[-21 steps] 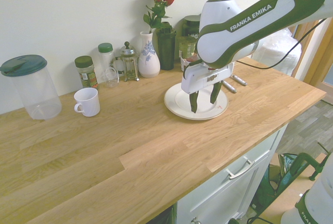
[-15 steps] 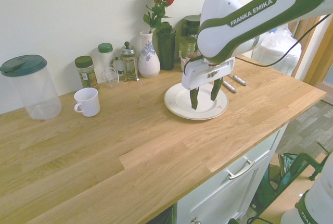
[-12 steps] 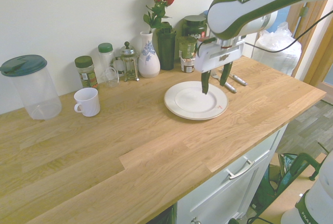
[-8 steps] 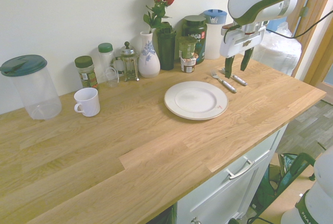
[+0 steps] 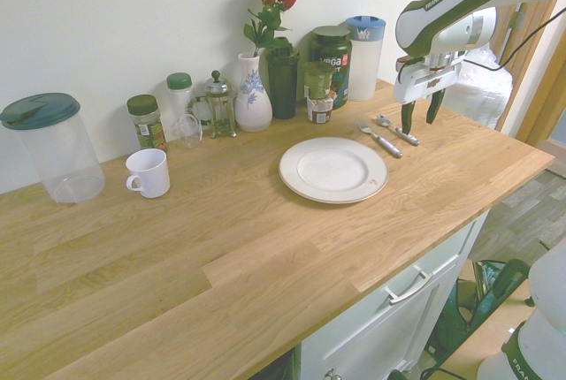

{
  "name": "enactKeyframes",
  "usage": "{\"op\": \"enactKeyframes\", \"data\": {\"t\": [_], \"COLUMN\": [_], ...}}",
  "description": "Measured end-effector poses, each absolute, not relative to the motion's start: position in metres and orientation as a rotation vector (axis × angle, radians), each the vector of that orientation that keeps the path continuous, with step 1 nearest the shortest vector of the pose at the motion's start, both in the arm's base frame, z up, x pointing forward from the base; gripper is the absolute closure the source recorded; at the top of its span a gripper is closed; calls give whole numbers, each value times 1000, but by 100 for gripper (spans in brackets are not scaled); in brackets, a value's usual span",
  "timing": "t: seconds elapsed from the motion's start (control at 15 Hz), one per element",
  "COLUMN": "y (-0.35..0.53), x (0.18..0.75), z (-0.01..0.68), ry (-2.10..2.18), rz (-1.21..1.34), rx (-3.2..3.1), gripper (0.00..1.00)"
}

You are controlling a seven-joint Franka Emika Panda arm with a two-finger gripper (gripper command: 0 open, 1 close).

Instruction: Put the spoon into the plate

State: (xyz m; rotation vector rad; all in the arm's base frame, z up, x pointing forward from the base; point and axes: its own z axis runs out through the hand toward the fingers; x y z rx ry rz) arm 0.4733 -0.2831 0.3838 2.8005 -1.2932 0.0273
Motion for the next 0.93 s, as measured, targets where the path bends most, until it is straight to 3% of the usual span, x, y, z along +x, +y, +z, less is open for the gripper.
{"op": "enactKeyframes", "data": {"t": [0.13,0.2,0.93], "y": [-290,-291,-301], "x": [480,483,507], "z": [370,365,340], "ry": [-1289,-1298,-1346], "rz": [-1,-5,12], "rx": [2798,2799,2794], "gripper": [0,100,100]}}
